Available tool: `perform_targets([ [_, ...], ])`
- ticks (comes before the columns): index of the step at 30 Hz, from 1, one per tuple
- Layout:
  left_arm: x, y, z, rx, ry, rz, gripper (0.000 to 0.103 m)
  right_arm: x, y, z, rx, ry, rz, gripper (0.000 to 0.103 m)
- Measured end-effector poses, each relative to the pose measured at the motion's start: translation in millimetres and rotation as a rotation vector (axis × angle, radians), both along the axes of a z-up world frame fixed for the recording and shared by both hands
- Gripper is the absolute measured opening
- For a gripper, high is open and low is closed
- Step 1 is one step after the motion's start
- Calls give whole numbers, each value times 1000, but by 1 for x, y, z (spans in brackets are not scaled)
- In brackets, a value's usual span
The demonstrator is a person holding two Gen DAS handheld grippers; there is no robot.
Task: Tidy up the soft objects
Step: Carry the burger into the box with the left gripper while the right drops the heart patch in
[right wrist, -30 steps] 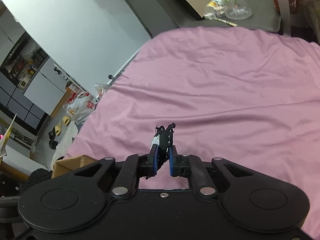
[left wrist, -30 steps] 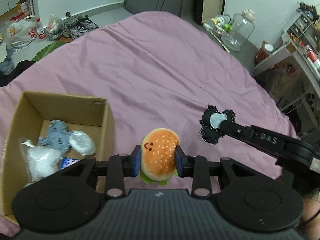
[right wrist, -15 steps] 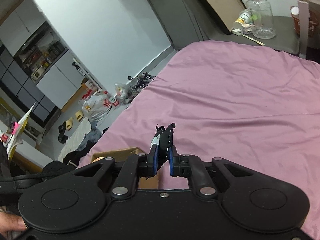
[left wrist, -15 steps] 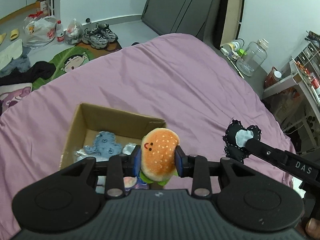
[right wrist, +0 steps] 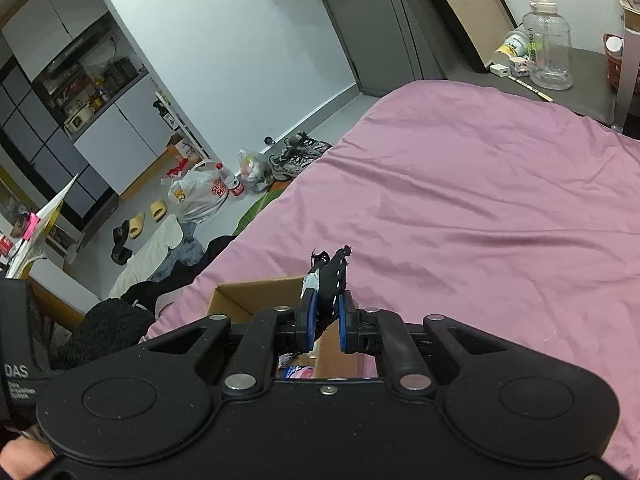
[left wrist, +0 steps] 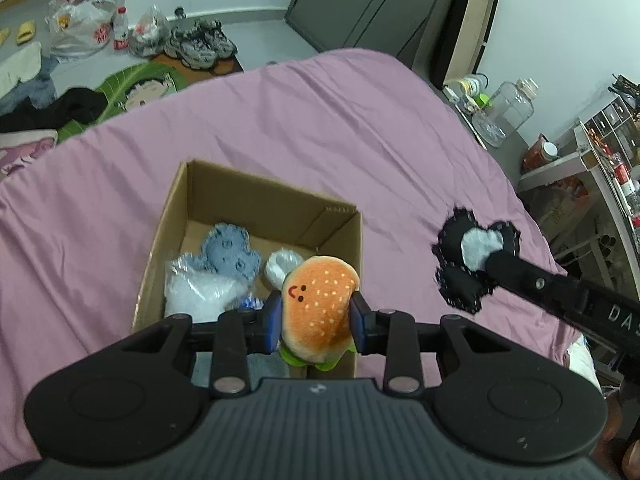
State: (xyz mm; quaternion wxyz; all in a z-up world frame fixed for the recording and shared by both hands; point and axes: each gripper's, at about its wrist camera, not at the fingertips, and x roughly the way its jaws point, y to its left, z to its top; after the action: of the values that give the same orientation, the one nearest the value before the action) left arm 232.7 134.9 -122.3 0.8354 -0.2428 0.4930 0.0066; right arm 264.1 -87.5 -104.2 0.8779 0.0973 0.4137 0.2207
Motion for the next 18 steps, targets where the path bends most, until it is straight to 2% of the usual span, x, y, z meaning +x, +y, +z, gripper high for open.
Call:
perform_targets([
  [7,-12,-5,-14,-42,44,-64,34,-8,15,2,-20,-3,3,11],
  [10,-14,-6,-19,-65,65,-89,39,-12,21,2,-24,-4,7,11],
  [12,-15,-3,-22,-107,92,-95,48,-15,25,2,-26,-1,11,11],
  [15,-20,3,-20,-119,83,-97,59,-16,30,0,-27,8,19,11],
  [18,-24,11,-15,-95,75,-76,62,-20,35,-2,-29,17,20,11],
])
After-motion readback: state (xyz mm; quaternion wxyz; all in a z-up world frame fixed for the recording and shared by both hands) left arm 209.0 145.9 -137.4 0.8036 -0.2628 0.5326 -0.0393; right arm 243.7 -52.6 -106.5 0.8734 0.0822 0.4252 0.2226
